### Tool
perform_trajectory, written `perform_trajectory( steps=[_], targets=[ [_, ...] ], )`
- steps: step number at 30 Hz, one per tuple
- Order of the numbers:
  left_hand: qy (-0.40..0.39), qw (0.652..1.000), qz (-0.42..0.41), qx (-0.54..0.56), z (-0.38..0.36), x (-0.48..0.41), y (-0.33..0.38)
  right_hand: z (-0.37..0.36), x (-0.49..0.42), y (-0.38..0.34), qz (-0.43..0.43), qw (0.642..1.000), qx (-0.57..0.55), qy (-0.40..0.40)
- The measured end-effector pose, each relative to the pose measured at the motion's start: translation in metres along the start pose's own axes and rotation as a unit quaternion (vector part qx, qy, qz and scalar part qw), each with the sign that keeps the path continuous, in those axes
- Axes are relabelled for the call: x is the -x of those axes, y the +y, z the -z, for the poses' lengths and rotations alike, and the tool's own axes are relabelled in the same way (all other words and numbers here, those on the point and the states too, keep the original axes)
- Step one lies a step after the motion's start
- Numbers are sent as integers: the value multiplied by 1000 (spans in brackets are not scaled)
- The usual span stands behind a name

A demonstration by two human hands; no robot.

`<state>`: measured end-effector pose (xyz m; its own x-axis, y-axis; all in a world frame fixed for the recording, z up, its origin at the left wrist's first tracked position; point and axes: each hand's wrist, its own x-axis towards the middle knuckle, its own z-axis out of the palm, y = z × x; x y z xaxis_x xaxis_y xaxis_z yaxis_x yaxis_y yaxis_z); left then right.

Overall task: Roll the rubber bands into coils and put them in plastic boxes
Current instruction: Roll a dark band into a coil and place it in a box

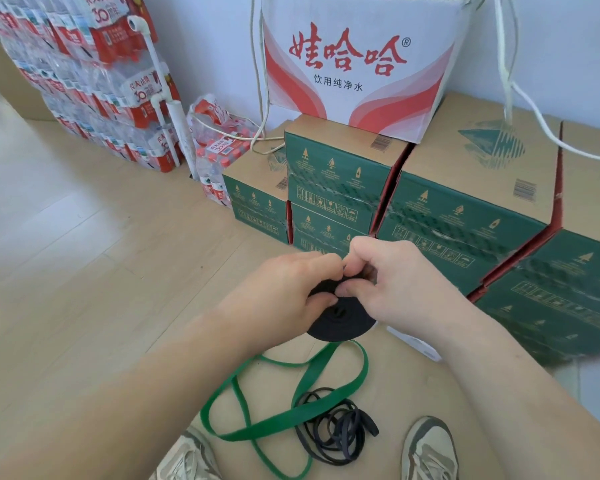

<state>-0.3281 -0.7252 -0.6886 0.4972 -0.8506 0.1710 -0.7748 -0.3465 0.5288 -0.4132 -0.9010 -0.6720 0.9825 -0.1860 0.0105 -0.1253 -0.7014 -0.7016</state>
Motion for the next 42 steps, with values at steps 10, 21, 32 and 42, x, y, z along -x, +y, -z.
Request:
perform_trajectory(
  steps=[10,21,32,42],
  targets=[
    [-28,999,21,16,-16,-21,-29,-1,-26,13,-113,992,-22,-50],
    [-84,978,193,14,-102,-70,-135,-68,-114,122,-245,926,169,-230],
    [-172,950,260,16,-230,-114,-208,-172,-148,282,-196,912,248,-261],
    [-141,915,351,138,-284,-92,-226,-209,-143,334,-144,936,280,-157]
  ],
)
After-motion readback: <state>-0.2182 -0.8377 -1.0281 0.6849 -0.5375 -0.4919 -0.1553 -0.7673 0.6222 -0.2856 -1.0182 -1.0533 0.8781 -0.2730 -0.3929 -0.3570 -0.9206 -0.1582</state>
